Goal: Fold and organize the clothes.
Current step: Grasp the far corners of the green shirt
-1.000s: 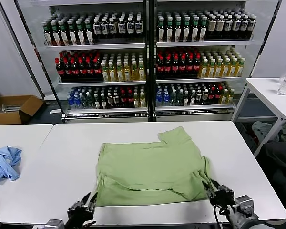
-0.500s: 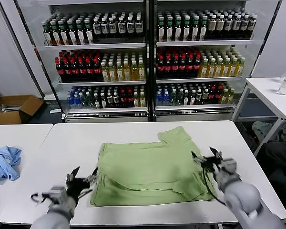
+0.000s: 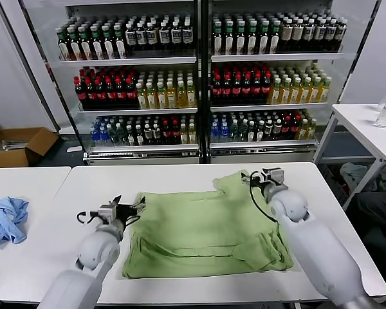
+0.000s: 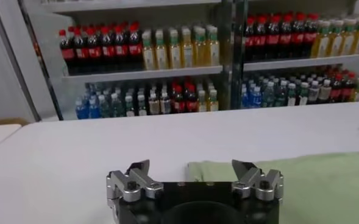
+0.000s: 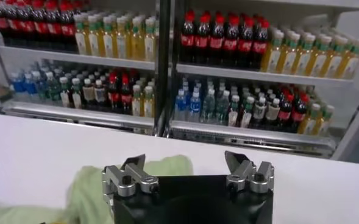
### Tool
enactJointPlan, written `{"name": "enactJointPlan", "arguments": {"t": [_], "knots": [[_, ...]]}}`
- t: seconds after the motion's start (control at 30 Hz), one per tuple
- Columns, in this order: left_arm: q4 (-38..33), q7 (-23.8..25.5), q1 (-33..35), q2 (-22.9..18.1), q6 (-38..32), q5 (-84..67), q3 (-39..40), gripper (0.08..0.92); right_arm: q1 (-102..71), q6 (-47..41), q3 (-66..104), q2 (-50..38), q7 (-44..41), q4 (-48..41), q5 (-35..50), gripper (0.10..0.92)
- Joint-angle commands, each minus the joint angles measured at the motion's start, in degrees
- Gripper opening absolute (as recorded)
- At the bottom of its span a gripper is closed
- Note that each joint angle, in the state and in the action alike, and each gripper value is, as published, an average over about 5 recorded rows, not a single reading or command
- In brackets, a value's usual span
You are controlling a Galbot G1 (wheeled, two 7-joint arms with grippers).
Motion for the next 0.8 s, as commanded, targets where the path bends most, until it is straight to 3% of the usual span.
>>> {"name": "enactJointPlan", "arguments": {"t": [0.03,0.2,0.3,0.8], "knots": [[14.0,-0.2,-10.7,-2.4,0.9,-2.8,4.3,0.823,7.1,-0.3,-3.5,4.1,-0.4,-15.1,-0.2,0.823],[14.0,0.0,-9.9,-2.3,1.0,-4.7,4.2,0.814,6.4,-0.9,-3.6,4.6,-0.5,-16.4,0.2,0.811],[13.3,0.4,-9.1,-2.1,1.8,-6.6,3.9,0.759,5.6,-0.9,-3.8,4.5,-0.6,-15.9,0.8,0.749],[9.9,7.5,-5.9,-0.9,1.4,-17.0,1.0,0.326,2.8,-0.5,-2.2,2.8,-1.7,-10.9,5.7,0.316]]}}
